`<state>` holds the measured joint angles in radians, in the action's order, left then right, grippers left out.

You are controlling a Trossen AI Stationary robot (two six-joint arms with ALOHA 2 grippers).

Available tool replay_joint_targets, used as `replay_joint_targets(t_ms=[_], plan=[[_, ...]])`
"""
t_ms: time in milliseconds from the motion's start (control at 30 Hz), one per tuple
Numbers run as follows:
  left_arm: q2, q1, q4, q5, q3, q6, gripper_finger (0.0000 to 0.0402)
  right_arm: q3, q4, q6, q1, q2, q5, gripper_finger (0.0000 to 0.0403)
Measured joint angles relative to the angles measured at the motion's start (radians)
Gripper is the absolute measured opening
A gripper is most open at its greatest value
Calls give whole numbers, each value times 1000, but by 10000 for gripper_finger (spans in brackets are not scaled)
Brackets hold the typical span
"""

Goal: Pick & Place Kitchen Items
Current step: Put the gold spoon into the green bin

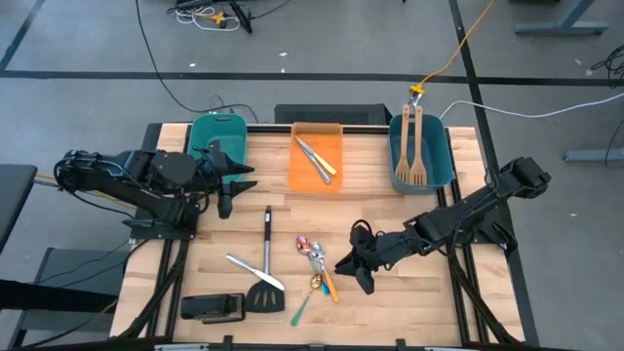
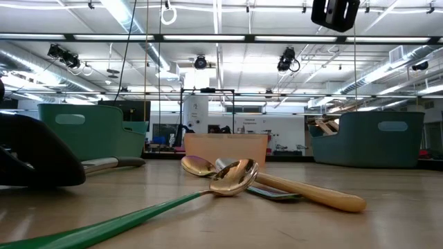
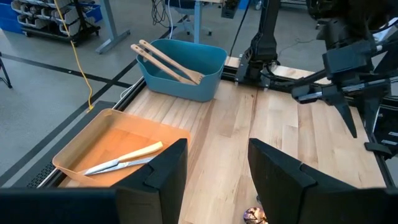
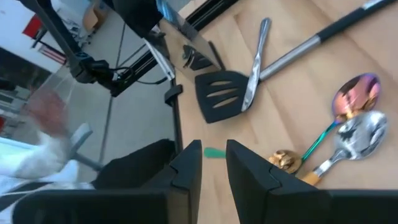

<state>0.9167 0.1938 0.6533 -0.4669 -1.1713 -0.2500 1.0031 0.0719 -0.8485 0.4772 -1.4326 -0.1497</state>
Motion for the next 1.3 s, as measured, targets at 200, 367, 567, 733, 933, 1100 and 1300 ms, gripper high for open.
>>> replay_joint_targets(t_ms=[200, 367, 567, 733, 933, 1100, 1300], plan=[[0, 0, 0, 0, 0, 0, 177, 0, -6, 67, 10, 0, -55, 84], [0, 0, -1, 0, 0, -1, 177, 0, -20, 115, 11, 0, -89, 84], [11, 0, -82, 30, 0, -89, 177, 0, -20, 154, 11, 0, -131, 84], [65, 0, -155, 226, -1, -223, 177, -1, -20, 169, 11, 0, -155, 84], [204, 53, -179, 375, -1, -229, 177, -2, -22, 187, 11, 0, -209, 84], [300, 126, -175, 374, -1, -264, 177, -2, -5, 179, 11, 0, -225, 84], [361, 205, -165, 330, 0, -342, 177, -2, 22, 163, 11, 0, -252, 84]])
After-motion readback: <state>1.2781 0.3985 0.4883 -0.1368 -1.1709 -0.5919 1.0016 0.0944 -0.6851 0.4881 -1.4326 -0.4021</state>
